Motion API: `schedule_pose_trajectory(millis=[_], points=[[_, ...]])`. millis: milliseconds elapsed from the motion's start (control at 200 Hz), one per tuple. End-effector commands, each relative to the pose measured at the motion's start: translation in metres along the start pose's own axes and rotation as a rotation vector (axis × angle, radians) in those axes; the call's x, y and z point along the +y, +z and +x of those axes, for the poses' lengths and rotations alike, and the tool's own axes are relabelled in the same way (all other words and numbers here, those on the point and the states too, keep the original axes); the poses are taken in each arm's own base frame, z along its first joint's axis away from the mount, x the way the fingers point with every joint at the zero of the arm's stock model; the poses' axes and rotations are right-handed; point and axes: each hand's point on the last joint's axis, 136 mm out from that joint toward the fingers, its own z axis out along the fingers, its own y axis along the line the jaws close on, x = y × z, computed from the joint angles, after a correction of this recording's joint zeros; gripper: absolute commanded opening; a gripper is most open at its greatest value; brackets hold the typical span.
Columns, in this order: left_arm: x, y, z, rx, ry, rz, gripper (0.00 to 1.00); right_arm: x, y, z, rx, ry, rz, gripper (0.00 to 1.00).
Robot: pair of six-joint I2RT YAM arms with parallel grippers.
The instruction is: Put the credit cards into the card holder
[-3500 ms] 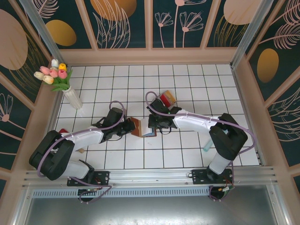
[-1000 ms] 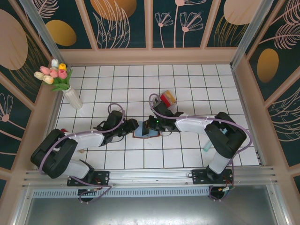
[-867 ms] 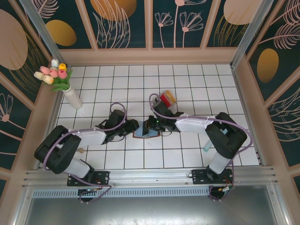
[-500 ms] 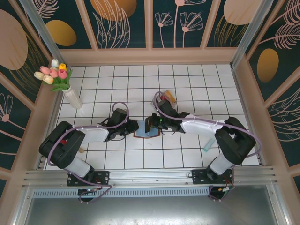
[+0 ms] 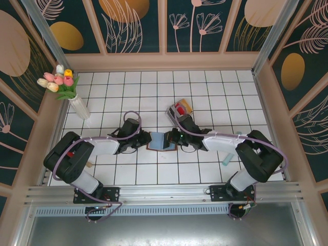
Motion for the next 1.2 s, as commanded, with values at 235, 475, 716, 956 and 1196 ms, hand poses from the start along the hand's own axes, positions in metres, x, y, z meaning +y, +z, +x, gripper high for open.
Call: schedule_pose_trajectory(millis=[235,475,716,956,1196], points=[[0.02,0.003,0.017,0.06,0.0,-0.065,0.21,0.005,-0.013,-0.008,-0.059,0.074,-0.105,0.0],[0.019,0.003,0.018,0.063,-0.004,-0.058,0.21,0.014,-0.016,-0.012,-0.087,0.084,-0.174,0.0],[0.014,0.003,0.016,0.064,-0.002,-0.044,0.21,0.0,0.004,-0.003,-0.057,0.126,-0.141,0.0],[0.016,0.003,0.017,0.065,-0.009,-0.046,0.19,-0.009,0.009,0.007,-0.051,0.135,-0.069,0.0],[0.016,0.001,0.017,0.061,-0.012,-0.046,0.19,-0.009,-0.002,0.004,-0.108,0.126,-0.036,0.0]])
